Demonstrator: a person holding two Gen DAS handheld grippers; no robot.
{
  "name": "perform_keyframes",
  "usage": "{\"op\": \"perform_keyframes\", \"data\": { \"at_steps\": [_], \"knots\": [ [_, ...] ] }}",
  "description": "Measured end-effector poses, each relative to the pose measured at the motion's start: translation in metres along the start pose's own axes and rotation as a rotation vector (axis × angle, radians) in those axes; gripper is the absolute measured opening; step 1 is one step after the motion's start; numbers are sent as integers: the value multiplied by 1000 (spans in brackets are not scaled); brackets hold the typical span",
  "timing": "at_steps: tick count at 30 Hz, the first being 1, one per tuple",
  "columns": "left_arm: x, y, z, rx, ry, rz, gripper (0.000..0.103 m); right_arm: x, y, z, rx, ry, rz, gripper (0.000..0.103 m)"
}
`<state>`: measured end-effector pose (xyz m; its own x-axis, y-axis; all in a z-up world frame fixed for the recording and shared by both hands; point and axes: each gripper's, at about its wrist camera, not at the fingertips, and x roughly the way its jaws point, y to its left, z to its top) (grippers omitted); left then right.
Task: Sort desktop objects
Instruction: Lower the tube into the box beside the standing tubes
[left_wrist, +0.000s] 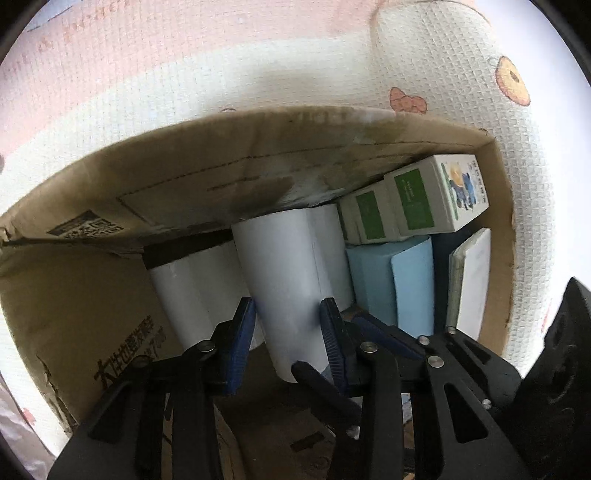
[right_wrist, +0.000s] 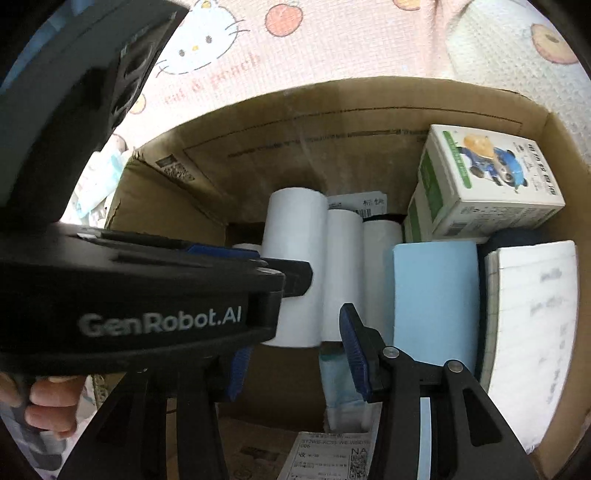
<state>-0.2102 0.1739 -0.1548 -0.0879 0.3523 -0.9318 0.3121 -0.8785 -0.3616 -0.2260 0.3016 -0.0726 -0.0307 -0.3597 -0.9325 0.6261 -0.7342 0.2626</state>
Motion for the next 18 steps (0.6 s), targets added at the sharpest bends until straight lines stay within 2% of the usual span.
{"op": "perform_keyframes", "data": {
  "at_steps": [2,6,9,14,18],
  "knots": [
    [0,-1,-1,7,-9,27,40,0,2,0,-1,17,27,44],
    [3,-5,-3,48,-16,98,40,6,5,-2,15,49,4,43],
    [4,-4,-2,42,-16,123,40,9,3,-2,37,42,2,38],
    [8,0,3,6,8,143,40,14,0,-2,55,48,22,38],
    [20,1,8,-6,56,190,43,20,-3,-2,67,69,-8,38]
  ]
}}
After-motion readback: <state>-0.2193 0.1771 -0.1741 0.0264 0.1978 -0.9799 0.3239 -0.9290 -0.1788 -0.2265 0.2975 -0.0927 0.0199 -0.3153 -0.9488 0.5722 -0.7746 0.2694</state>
